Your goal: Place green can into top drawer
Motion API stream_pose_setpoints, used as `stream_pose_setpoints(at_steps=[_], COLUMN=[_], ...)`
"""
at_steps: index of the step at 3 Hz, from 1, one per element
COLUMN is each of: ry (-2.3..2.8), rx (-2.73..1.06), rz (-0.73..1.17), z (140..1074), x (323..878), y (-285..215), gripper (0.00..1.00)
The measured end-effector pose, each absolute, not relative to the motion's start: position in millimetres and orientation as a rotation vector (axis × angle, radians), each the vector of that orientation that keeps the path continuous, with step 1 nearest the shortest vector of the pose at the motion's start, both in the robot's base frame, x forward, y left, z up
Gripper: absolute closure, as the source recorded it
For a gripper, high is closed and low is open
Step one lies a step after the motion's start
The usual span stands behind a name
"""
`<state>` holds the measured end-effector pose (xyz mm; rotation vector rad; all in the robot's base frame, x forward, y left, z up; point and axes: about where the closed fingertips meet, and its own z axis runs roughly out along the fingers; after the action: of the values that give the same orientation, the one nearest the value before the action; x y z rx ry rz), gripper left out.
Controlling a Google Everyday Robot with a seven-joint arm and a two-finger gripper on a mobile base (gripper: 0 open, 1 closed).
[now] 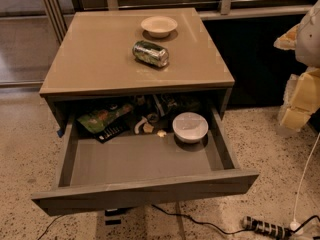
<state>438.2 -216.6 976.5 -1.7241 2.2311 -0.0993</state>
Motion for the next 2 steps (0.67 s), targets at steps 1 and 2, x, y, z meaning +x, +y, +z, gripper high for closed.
stream_pose_setpoints(at_steps=[1,2], ry=[2.221,2.205], rx=[-1.721,-1.717], rz=[-0.111,-0.13], z=[979.3,984.2], x=[440.7,444.9], y=[-215.7,-214.3], gripper=[0.0,0.0])
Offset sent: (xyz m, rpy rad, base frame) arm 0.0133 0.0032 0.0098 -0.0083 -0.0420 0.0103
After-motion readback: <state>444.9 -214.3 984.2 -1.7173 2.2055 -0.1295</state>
